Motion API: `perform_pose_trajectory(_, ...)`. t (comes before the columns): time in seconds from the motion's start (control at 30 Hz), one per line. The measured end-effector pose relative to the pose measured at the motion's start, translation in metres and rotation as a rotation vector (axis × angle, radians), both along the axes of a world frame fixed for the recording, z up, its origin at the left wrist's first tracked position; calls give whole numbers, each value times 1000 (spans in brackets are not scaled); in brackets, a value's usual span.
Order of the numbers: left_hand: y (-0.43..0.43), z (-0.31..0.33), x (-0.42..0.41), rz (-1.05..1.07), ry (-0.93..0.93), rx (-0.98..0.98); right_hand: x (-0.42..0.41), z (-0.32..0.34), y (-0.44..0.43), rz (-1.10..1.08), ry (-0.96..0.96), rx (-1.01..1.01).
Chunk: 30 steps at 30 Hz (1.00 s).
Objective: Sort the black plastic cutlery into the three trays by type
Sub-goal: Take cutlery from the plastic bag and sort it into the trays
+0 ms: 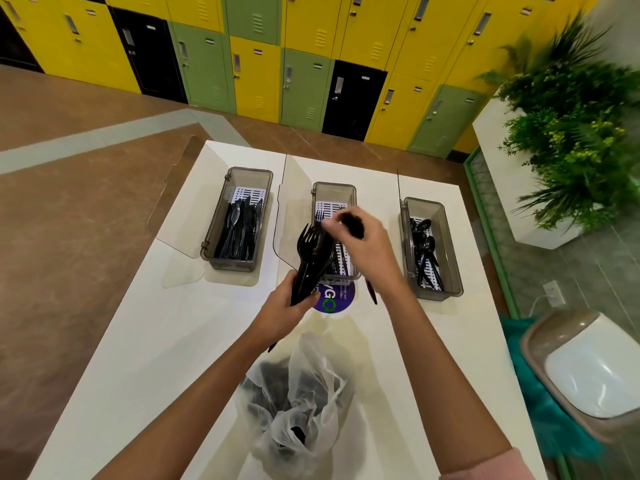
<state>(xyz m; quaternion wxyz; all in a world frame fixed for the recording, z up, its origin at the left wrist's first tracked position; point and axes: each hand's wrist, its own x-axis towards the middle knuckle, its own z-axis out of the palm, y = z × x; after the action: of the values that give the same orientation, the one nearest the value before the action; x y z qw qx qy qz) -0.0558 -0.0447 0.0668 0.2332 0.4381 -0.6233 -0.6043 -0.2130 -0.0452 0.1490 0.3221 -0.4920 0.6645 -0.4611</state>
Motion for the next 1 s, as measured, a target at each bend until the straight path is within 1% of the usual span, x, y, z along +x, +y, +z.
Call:
perform_pose_trajectory(0.1, -3, -1, -2, -4, -48, -64, 6, -11, 1, 28, 137, 56)
perform_pose_trajectory(0.2, -6, -4, -3, -18, -72, -80, 6, -13, -1, 20, 160, 112)
perform_pose_trajectory(0.27, -6, -5, -2, -21, -73, -83, 3, -12, -6, 12, 98, 130)
perform_pose_trajectory(0.33, -8, -7, -1, -19, -68, -83, 2, -10, -10, -14, -2, 110)
perform_pose_trajectory(0.5, -12, -4, 2, -18, -6, -20, -8, -1, -27, -70, -266, -57)
perform_pose_trajectory(0.63, -16, -9, 5, 14, 8, 26, -32, -1, -56, -158, -269, -139)
perform_pose_trajectory(0.73, -21, -13, 8, 41, 11, 51, -55, -9, -80, -273, -257, -144)
perform_pose_trajectory(0.8, -24, -17, 9, 61, 15, 70, -67, -23, -97, -344, -237, -99)
perform_pose_trajectory(0.87, -25, -20, 11, 68, 19, 86, -71, -39, -104, -366, -217, -16)
perform_pose_trajectory(1.0, -28, -26, 12, 83, 23, 119, -67, -88, -114, -284, -206, 182)
